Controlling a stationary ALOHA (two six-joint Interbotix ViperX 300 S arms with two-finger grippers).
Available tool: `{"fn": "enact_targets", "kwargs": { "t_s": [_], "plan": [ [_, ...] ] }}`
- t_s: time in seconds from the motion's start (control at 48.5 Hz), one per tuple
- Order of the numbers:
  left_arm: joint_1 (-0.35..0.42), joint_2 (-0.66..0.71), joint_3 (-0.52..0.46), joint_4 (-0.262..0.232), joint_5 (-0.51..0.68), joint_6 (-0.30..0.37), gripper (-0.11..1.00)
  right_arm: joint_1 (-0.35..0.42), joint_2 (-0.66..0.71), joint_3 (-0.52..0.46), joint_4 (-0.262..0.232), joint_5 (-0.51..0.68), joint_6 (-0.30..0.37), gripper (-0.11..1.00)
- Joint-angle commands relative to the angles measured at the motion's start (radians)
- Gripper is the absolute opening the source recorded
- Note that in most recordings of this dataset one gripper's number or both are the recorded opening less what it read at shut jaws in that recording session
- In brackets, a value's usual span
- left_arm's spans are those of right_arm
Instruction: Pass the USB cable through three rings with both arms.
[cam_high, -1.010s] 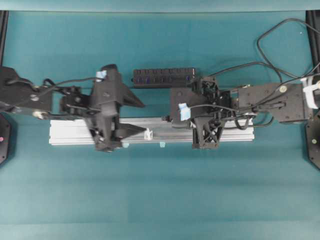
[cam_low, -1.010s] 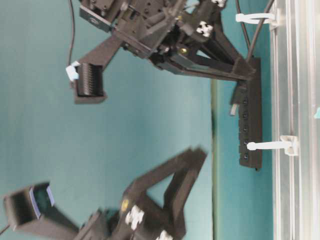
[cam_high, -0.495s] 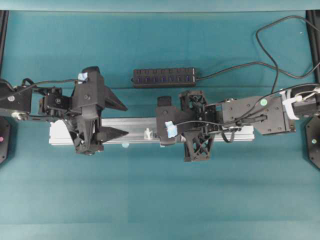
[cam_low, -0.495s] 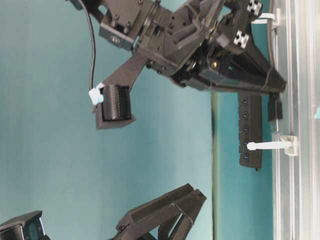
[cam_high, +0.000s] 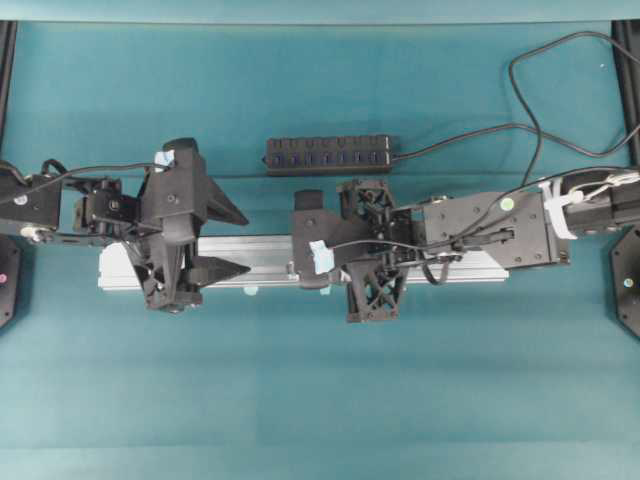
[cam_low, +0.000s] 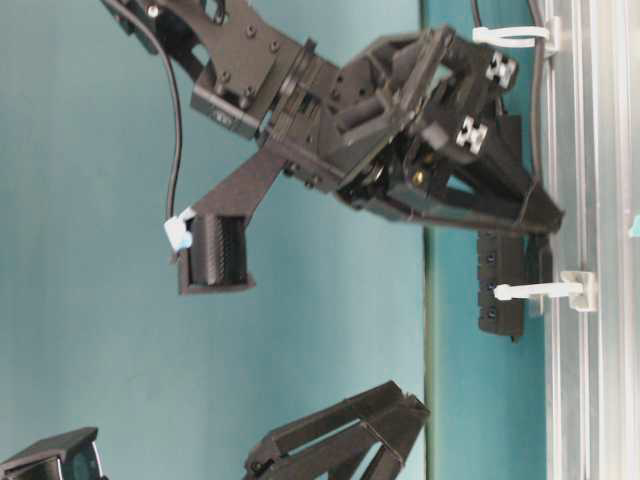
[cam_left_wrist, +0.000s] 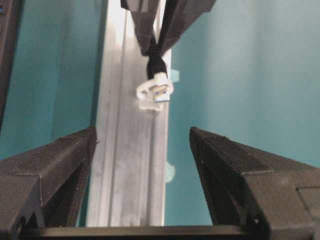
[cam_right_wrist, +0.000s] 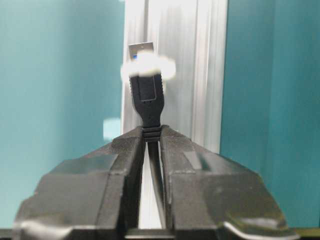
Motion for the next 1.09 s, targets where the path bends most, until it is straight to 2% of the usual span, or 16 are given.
{"fn": "enact_targets", "kwargs": {
  "t_s": [0.0,0.515,0.783,1.072],
  "plan": [
    [-0.002,-0.009,-0.008,0.002,-0.003,-0.002,0.81,0.003,0.0,-0.025,0.008,-0.014,-0.005,-0.07],
    [-0.008,0.06,-0.017,0.002,-0.017,-0.011,0.8,-0.003,0.014,-0.034,0.12,-0.077,0.008,-0.07],
    [-0.028,0.146,0.0,0.002,-0.147,-0.144,0.8,-0.012,0.012,-0.034,0.135,-0.098,0.021,-0.07],
    [-0.028,0.238,-0.012,0.002,-0.204,-0.153,0.8,-0.012,0.015,-0.034,0.135,-0.101,0.032,-0.07]
  ]
}}
